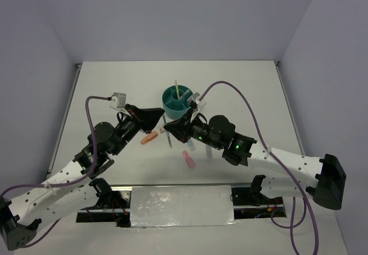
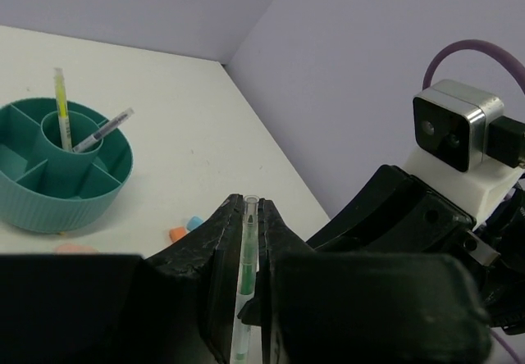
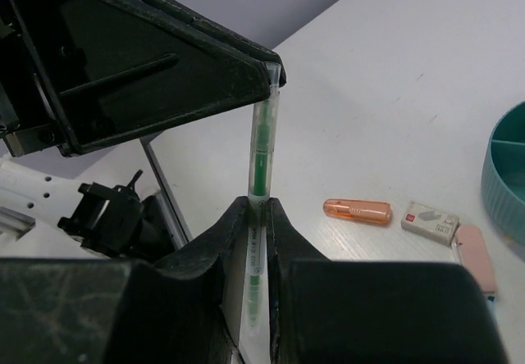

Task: Sort the stationery into containers
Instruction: Close the pen cap on the pen, then place the pen in the storage box, then pick up the pen from the center of the board, then pick up the pen cap from the center of the board.

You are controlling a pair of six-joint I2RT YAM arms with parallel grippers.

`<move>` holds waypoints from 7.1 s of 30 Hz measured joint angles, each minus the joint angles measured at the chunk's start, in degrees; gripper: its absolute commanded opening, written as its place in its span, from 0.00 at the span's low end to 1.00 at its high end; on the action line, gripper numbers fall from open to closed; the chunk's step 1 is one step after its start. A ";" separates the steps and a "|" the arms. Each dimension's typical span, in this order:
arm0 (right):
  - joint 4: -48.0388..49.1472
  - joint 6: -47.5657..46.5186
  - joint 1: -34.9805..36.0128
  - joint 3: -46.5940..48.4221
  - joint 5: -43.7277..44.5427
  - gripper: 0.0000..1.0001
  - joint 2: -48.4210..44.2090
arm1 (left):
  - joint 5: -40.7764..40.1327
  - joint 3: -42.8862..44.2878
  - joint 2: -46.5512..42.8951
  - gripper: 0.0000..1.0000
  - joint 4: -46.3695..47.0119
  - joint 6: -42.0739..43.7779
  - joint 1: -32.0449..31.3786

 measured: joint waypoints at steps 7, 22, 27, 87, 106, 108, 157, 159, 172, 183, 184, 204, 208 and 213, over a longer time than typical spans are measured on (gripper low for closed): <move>3.28 -1.42 -0.11 -0.02 -2.32 0.00 -0.28 | 2.64 1.79 -0.07 0.39 -2.89 3.43 -0.17; 4.24 -2.23 -0.28 0.13 -5.42 0.42 -0.02 | 7.58 2.25 -0.57 0.00 -5.79 6.10 -0.55; 5.07 -1.73 -0.28 0.61 -8.33 0.48 2.40 | 8.74 2.49 -3.23 0.00 -5.81 8.70 -0.55; -28.24 -8.66 -5.18 24.81 -22.14 0.00 12.26 | -9.99 5.60 -2.32 0.00 -6.58 5.70 -7.41; 22.25 -15.45 -15.69 5.44 -7.98 0.00 21.73 | -27.58 54.95 12.20 0.99 -37.86 13.40 -12.92; 25.07 -16.00 -18.10 6.95 -7.72 0.00 25.31 | -28.17 49.75 7.26 0.99 -37.73 13.53 -12.90; 11.32 -5.29 -24.48 7.76 1.97 0.73 19.21 | -28.09 15.08 -7.37 0.99 -50.56 4.92 -12.87; -1.62 -0.15 -24.11 11.45 6.38 0.73 12.90 | -29.83 15.91 -2.82 0.99 -54.05 1.70 -12.87; -46.66 17.22 -20.39 -1.95 13.27 0.66 8.17 | -27.67 18.64 12.39 0.99 -60.98 -15.37 -12.87; -44.92 19.37 -16.76 -4.17 10.93 0.51 15.78 | -22.14 16.81 17.33 0.99 -57.64 -16.94 -12.87; -44.76 19.47 -16.68 -4.20 10.97 0.48 16.85 | -21.88 16.81 17.40 0.99 -57.51 -16.92 -12.87; -59.91 21.05 -18.08 1.70 19.91 0.00 -8.33 | -20.96 36.15 39.45 0.99 -51.52 -10.38 -12.74; -69.18 21.14 -20.31 10.27 24.72 0.00 -14.84 | -18.97 44.74 52.13 0.95 -48.89 -8.61 -12.59; -79.41 21.14 -20.63 18.16 28.22 0.00 -20.87 | -16.37 56.26 70.44 0.84 -47.84 -6.27 -12.50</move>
